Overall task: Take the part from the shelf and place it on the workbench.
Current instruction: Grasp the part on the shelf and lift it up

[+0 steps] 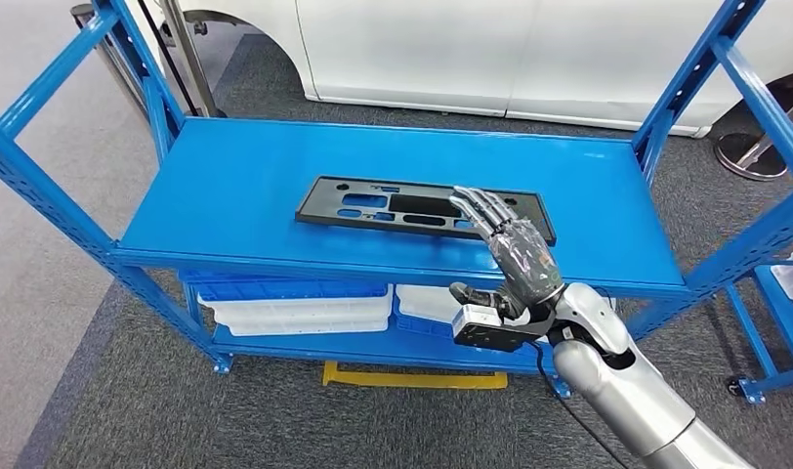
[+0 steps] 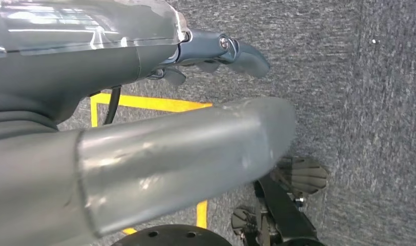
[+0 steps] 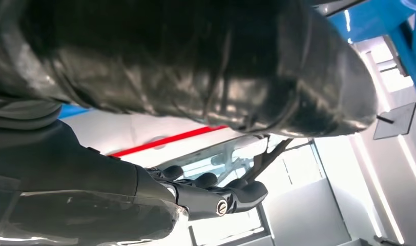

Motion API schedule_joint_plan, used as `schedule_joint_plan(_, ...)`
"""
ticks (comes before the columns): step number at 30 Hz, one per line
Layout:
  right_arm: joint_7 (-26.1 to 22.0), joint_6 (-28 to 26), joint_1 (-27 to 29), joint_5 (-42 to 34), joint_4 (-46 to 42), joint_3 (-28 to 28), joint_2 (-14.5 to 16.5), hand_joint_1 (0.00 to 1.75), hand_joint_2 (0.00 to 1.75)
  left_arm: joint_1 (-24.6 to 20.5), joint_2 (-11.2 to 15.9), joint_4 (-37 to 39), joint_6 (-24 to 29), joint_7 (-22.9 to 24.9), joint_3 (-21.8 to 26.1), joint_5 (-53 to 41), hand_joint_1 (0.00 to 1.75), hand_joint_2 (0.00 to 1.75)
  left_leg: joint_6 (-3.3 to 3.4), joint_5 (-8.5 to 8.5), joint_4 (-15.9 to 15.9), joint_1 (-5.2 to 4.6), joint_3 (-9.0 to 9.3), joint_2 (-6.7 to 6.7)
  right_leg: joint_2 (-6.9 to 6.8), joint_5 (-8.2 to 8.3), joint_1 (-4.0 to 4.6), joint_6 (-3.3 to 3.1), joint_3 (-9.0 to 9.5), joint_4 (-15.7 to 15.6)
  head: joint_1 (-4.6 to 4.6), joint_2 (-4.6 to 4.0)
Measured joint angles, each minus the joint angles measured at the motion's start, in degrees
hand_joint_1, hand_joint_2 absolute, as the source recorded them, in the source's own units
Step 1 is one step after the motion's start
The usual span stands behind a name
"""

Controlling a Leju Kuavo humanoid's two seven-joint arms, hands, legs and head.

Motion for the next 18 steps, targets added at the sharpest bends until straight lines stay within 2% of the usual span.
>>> schedule_joint_plan(2,0.03,-0.02,-0.02,0.08,-0.03,0.00,-0.03,0.00,0.00,0.05,-0.01,0.00,-0.05,-0.11,-0.01,-0.03,0.00,0.00,0.95,-0.08,-0.44,-0.02,0.45,0.02,-0.01,-1.23,-0.21,0.43,-0.72,1.77,0.05,0.00)
schedule_joint_plan(3,0.06,-0.03,-0.03,0.11,-0.04,0.00,-0.07,0.00,0.00,0.07,-0.02,0.00,-0.09,-0.15,-0.02,-0.05,0.00,0.00,1.35,-0.16,-0.64,-0.01,0.73,0.04,-0.02,-2.55,-0.20,0.49,-2.04,4.42,0.08,0.00)
schedule_joint_plan(5,0.10,-0.02,0.16,0.15,-0.03,0.00,-0.20,0.00,0.00,0.11,-0.01,0.00,-0.16,-0.20,-0.02,-0.06,0.00,0.00,1.96,-0.56,-0.66,-0.31,1.13,0.07,-0.02,-5.53,-0.02,0.41,-6.59,12.37,0.10,0.00)
schedule_joint_plan(6,0.13,-0.01,0.35,0.17,-0.03,0.00,-0.27,0.00,0.00,0.11,-0.01,0.00,-0.20,-0.21,-0.02,-0.06,0.00,0.00,2.18,-0.80,-0.65,-0.52,1.39,0.05,-0.02,-6.13,0.09,0.32,-8.75,15.58,0.10,0.00)
schedule_joint_plan(7,0.15,0.00,0.53,0.21,-0.02,0.00,-0.34,0.00,0.00,0.14,-0.01,0.00,-0.24,-0.22,-0.02,-0.06,0.00,0.00,2.33,-1.08,-0.65,-0.76,1.74,0.00,-0.02,-5.56,0.19,0.13,-10.05,16.91,0.09,0.00)
schedule_joint_plan(8,0.15,0.01,0.64,0.23,-0.02,0.00,-0.36,0.00,0.00,0.17,-0.01,-0.01,-0.28,-0.22,-0.02,-0.06,0.00,0.00,2.40,-1.41,-0.64,-0.98,2.22,-0.05,-0.02,-3.78,0.34,-0.17,-10.15,15.89,0.09,0.00)
schedule_joint_plan(10,0.16,0.00,0.67,0.27,-0.02,0.00,-0.37,0.00,0.00,0.21,-0.06,-0.01,-0.32,-0.22,-0.02,-0.06,0.00,0.00,2.36,-2.20,-0.68,-1.27,3.34,-0.13,-0.01,1.34,0.86,-1.18,-7.47,8.66,0.09,0.00)
schedule_joint_plan(11,0.16,0.01,0.65,0.27,-0.02,0.00,-0.38,0.00,0.00,0.15,-0.11,-0.01,-0.32,-0.22,-0.03,-0.05,0.00,0.00,2.22,-2.58,-0.65,-1.42,3.76,-0.14,-0.04,3.04,1.21,-1.70,-5.99,5.19,0.07,0.00)
schedule_joint_plan(12,0.16,0.02,0.59,0.28,-0.04,0.00,-0.39,0.00,0.00,0.08,-0.15,0.01,-0.32,-0.22,-0.03,-0.05,0.00,0.00,2.03,-2.88,-0.65,-1.45,3.95,-0.15,-0.07,3.76,1.49,-2.07,-4.87,2.65,0.08,0.00)
schedule_joint_plan(14,0.18,0.03,0.50,0.30,-0.07,0.00,-0.45,0.00,0.00,-0.03,-0.20,0.02,-0.33,-0.21,-0.04,-0.04,0.00,0.00,1.56,-3.21,-0.76,-1.42,4.01,-0.06,-0.05,3.43,1.88,-2.35,-4.18,1.01,0.05,0.00)
schedule_joint_plan(16,0.19,0.03,0.51,0.32,-0.16,0.00,-0.50,0.00,0.00,-0.10,-0.14,0.03,-0.34,-0.22,-0.05,-0.05,0.00,0.00,0.99,-3.66,-0.81,-1.39,4.28,0.06,0.11,3.21,1.63,-2.42,-3.49,0.09,0.04,0.00)
schedule_joint_plan(17,0.17,0.03,0.49,0.32,-0.22,0.00,-0.50,0.00,0.00,-0.11,-0.12,0.03,-0.34,-0.23,-0.05,-0.06,0.00,0.00,0.64,-4.22,0.05,-1.37,4.07,0.10,0.12,3.11,1.40,-2.58,-2.96,-0.34,0.00,0.00)
schedule_joint_plan(18,0.17,0.05,0.46,0.33,-0.29,0.00,-0.50,0.00,0.00,-0.16,-0.10,0.04,-0.33,-0.24,-0.06,-0.06,0.00,0.00,0.28,-5.23,2.30,-1.28,3.04,0.10,0.07,2.96,1.16,-2.75,-2.36,-0.72,-0.03,0.00)
